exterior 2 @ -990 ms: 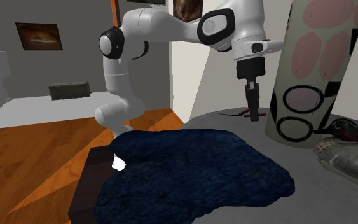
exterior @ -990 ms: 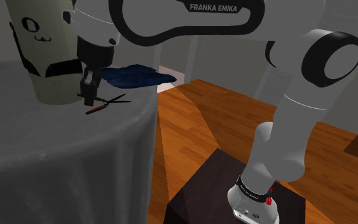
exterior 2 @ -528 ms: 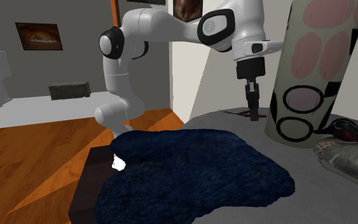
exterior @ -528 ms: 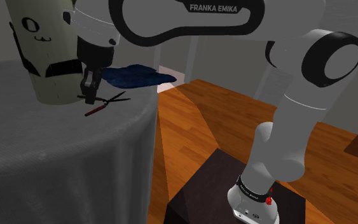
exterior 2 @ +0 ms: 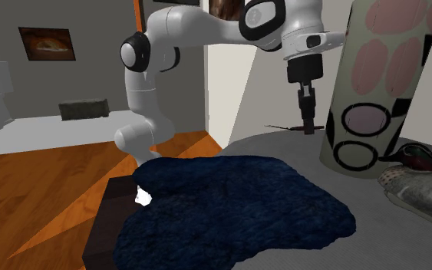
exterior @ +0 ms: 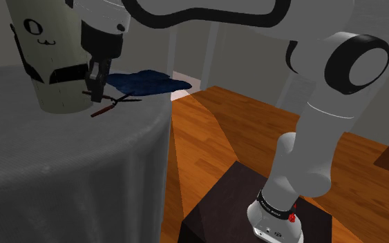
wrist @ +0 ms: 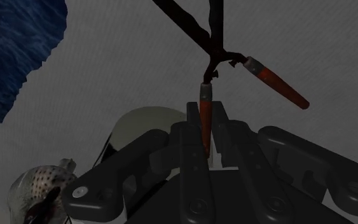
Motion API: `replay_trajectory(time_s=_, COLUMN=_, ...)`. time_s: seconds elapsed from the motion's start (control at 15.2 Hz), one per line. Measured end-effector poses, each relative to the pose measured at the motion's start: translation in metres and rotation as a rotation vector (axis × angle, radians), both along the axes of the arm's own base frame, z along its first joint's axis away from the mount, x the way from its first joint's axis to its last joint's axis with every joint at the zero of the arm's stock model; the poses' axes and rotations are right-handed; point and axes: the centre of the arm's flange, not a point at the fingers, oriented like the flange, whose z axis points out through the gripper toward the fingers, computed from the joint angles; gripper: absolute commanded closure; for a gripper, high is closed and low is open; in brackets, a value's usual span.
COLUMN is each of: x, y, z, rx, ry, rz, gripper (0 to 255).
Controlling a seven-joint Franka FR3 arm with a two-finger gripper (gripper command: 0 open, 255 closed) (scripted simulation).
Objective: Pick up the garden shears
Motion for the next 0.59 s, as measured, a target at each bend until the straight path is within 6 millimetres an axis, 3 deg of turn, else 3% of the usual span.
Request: replay_trajectory(time_s=0.59, x=0.0, y=0.0, z=0.044, rx=0.0, ry=0.0, rz=0.0, gripper=255)
